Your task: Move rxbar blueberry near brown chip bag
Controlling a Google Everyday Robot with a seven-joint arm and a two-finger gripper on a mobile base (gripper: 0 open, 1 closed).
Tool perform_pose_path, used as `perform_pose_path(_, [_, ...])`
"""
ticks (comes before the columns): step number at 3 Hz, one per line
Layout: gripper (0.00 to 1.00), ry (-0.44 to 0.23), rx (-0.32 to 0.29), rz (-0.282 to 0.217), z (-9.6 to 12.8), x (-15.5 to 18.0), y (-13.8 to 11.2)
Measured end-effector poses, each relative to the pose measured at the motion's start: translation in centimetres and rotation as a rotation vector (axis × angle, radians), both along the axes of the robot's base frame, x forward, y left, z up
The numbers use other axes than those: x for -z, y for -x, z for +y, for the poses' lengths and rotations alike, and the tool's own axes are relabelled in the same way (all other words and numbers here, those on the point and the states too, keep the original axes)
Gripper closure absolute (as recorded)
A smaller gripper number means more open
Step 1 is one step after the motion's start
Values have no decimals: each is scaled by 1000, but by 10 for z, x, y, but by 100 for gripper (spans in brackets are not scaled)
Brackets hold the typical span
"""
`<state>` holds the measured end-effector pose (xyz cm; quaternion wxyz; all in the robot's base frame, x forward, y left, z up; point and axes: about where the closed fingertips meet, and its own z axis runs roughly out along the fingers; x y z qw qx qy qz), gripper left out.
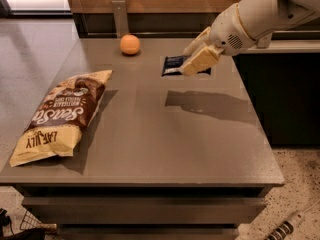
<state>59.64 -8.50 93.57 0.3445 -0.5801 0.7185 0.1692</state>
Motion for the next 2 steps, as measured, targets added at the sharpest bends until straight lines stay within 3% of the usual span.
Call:
perform_pose_path(1, [100, 9, -74, 10, 27, 24, 33])
perform_pose_path(2, [100, 8, -196, 48, 58, 57, 69])
